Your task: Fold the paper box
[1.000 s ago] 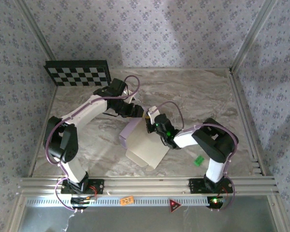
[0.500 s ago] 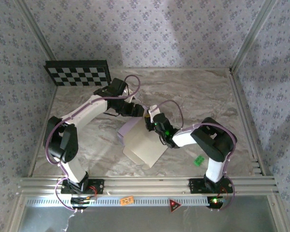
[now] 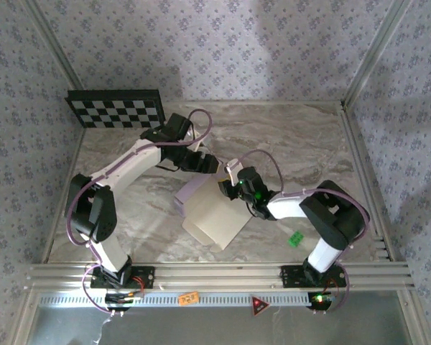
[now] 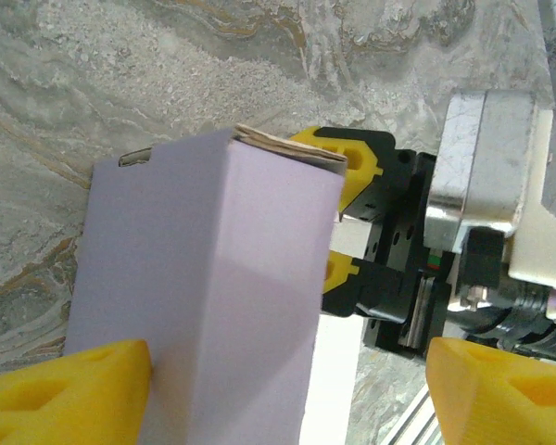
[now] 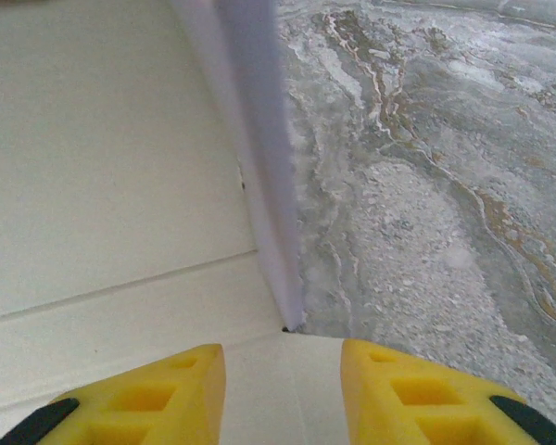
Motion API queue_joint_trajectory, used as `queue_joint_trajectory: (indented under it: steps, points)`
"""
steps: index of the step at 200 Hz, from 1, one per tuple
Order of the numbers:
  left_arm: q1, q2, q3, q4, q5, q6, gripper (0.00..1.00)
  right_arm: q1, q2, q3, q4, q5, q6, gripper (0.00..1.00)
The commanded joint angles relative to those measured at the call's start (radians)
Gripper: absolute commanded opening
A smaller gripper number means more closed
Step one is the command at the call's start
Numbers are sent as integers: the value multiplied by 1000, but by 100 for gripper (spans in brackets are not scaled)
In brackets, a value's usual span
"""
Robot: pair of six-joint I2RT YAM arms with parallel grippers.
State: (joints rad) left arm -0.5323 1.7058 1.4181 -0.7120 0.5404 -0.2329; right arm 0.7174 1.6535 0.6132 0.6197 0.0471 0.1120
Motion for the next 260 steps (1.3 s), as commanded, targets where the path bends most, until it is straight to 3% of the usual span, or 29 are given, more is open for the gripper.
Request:
queue_joint_trajectory:
  steps: [1, 68, 107, 140, 181, 221, 260]
  points:
    - [0, 15, 52, -66, -32, 49, 81, -18, -61, -14, -46, -36, -11, 42]
    - [-16, 84, 102, -161, -105, 176, 86, -82, -278, -75, -239, 19, 101, 48]
    - [-6, 73, 60, -116, -167, 167, 80, -108, -451, -70, -568, 24, 352, 50]
    - [42, 46, -8, -39, -96, 132, 70, -152, -525, -71, -746, -49, 527, 55]
    - [115, 37, -65, 28, 27, 91, 65, -179, -530, -108, -710, -236, 610, 66]
    - [187, 42, -118, 119, 162, 55, 61, -185, -444, -143, -589, -366, 645, 66]
    - [237, 52, -155, 167, 243, 37, 60, -191, -404, -166, -530, -403, 681, 64]
